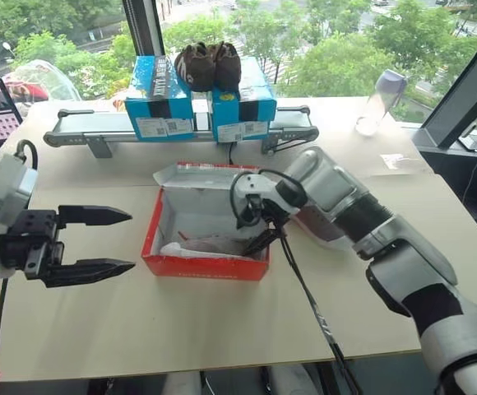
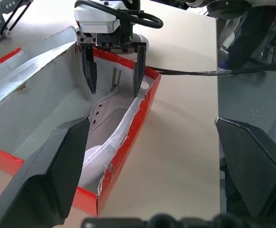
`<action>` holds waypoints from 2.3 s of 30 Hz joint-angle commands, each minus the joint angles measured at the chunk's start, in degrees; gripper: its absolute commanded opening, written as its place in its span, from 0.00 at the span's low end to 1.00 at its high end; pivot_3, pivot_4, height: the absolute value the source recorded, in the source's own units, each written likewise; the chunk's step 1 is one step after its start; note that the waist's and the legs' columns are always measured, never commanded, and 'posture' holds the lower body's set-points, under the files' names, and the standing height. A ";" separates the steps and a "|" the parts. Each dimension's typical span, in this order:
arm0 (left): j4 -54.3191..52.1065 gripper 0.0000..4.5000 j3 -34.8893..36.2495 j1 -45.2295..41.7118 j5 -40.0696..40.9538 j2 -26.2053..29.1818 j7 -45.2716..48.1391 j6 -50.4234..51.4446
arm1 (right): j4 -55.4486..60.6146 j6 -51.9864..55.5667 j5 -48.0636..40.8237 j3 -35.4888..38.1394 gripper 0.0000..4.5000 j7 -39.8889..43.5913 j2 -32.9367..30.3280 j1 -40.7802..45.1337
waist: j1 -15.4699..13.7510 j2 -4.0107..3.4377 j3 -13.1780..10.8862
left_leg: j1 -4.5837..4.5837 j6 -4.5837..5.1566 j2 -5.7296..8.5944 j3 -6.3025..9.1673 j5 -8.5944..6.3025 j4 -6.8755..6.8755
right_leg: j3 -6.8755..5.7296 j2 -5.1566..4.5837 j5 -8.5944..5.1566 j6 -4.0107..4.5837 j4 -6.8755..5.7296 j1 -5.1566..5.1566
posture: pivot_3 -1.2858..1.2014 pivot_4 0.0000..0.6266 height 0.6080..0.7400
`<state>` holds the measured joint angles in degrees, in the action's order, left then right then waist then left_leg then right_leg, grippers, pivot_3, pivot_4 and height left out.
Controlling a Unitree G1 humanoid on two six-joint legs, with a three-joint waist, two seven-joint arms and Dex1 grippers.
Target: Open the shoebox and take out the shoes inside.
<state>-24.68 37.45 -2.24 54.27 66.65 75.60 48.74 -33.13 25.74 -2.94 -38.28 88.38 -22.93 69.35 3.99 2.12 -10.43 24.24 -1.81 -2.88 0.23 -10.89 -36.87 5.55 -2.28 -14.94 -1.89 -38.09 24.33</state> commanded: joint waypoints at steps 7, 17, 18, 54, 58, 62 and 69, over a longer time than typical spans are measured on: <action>-1.74 1.00 2.30 0.07 1.06 -0.22 -0.61 -0.80 | 0.28 -0.89 -1.45 -4.43 0.60 4.12 -1.66 -0.20 | -0.01 0.08 0.05 | -0.16 0.00 0.00 0.00 0.00 0.00 | 0.00 0.00 0.00 0.00 0.00 -0.16 | 0.52 0.24 1.00; -1.35 1.00 1.46 -0.51 0.76 0.01 -0.26 -1.46 | 2.57 0.85 -7.50 -7.35 0.03 4.12 -3.19 1.50 | 0.23 0.11 0.07 | -0.26 -0.01 -0.02 0.00 0.00 0.01 | 0.00 0.01 0.00 0.01 -0.03 -0.18 | 0.52 0.24 1.00; -1.29 1.00 1.37 -0.60 0.76 0.04 -0.25 -1.50 | 2.49 0.85 -7.73 -7.15 0.03 4.12 -3.09 1.65 | 0.22 0.11 0.07 | -0.26 -0.01 -0.02 0.00 0.00 0.01 | 0.00 0.01 0.00 0.01 -0.03 -0.18 | 0.52 0.24 1.00; 9.72 1.00 -18.31 -16.25 -4.49 0.94 7.00 -8.89 | 8.71 25.01 -25.57 33.56 0.03 -6.65 -26.43 7.76 | -0.31 0.05 -0.02 | 0.08 0.00 0.04 -0.02 -0.01 0.02 | 0.02 -0.02 -0.02 -0.02 0.09 0.06 | 0.52 0.24 1.00; 11.74 1.00 -21.77 -19.72 -5.74 0.28 7.90 -9.39 | 3.31 10.31 -13.31 28.29 0.03 -7.09 -33.53 0.56 | -0.18 -0.03 -0.09 | 0.15 0.00 0.04 -0.03 -0.01 0.02 | 0.03 -0.01 -0.03 -0.04 0.09 0.13 | 0.52 0.24 1.00; 13.44 1.00 -24.61 -21.87 -7.35 -0.48 8.58 -10.40 | -6.47 0.00 -5.59 24.82 0.03 -7.20 -32.94 -0.82 | 0.26 -0.07 -0.12 | 0.13 0.00 0.06 -0.08 0.00 0.01 | 0.09 -0.02 -0.04 -0.06 0.10 0.11 | 0.52 0.24 1.00; 13.04 1.00 -25.41 -22.16 -8.11 -1.24 8.77 -10.13 | -25.46 -23.38 11.52 17.03 0.03 -14.65 -31.75 2.68 | 0.87 -0.33 -0.30 | 0.11 0.01 0.08 -0.12 0.00 0.02 | 0.17 -0.02 -0.02 -0.04 0.06 0.13 | 0.52 0.24 1.00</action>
<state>-10.52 10.92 -24.31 45.91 65.20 83.97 39.02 -54.98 8.58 4.24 -20.75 76.85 -53.62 69.46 4.85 1.80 -10.73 24.35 -1.80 -2.80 0.11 -10.89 -36.86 5.72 -2.30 -14.96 -1.93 -38.03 24.46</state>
